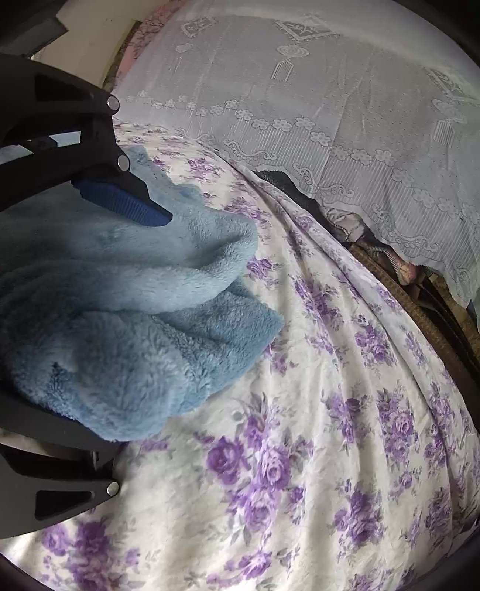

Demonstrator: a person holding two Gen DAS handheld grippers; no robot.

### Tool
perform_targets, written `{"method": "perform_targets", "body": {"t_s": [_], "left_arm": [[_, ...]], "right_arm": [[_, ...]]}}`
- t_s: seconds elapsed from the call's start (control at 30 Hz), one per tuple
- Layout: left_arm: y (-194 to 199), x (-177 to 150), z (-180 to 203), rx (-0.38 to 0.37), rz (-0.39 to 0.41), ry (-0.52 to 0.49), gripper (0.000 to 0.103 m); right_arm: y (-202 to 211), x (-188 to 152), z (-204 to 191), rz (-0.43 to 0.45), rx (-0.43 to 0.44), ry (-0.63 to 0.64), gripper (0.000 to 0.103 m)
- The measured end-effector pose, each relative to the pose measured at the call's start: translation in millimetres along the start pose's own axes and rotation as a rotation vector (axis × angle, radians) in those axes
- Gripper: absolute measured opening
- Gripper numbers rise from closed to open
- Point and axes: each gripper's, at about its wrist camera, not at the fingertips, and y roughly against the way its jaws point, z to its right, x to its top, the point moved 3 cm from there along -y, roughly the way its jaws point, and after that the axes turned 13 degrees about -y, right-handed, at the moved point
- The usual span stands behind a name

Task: Fold small clothes
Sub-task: 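Grasp the folded jacket edge with the right gripper and lift it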

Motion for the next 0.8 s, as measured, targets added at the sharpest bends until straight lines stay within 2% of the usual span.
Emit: {"method": "perform_targets", "body": {"t_s": [0.1,0.17,0.23,0.3,0.33,0.37,0.5,0.73,0.8], "left_arm": [[-34,-5,16,0.043,-0.069,-0.055,0.099],[-32,-7,21,0.093,-0.03,-0.087,0.099],[-28,-6,23,0.12,-0.02,-0.1,0.099],[-19,-7,17,0.096,-0.002,-0.086,0.099],[-14,-8,12,0.073,0.007,-0.068,0.099],[-3,-11,0,0.049,0.024,-0.035,0.099],[19,-22,-43,0.044,0.054,0.041,0.099],[10,-64,-125,0.113,-0.023,0.149,0.099],[3,-72,-141,0.037,-0.035,0.194,0.099]], "right_arm": [[-2,-4,-2,0.02,0.0,0.066,0.074],[-3,-6,-4,0.023,-0.005,0.107,0.071],[-4,-6,-6,0.007,0.011,0.12,0.051],[-4,-6,-7,-0.009,0.033,0.132,0.039],[-2,-4,-9,-0.01,0.048,0.147,0.035],[0,-4,-10,-0.01,0.057,0.155,0.035],[5,-3,-15,-0.014,0.092,0.173,0.033],[14,-5,-27,-0.008,0.122,0.217,0.032],[15,-6,-29,-0.011,0.127,0.224,0.032]]}}
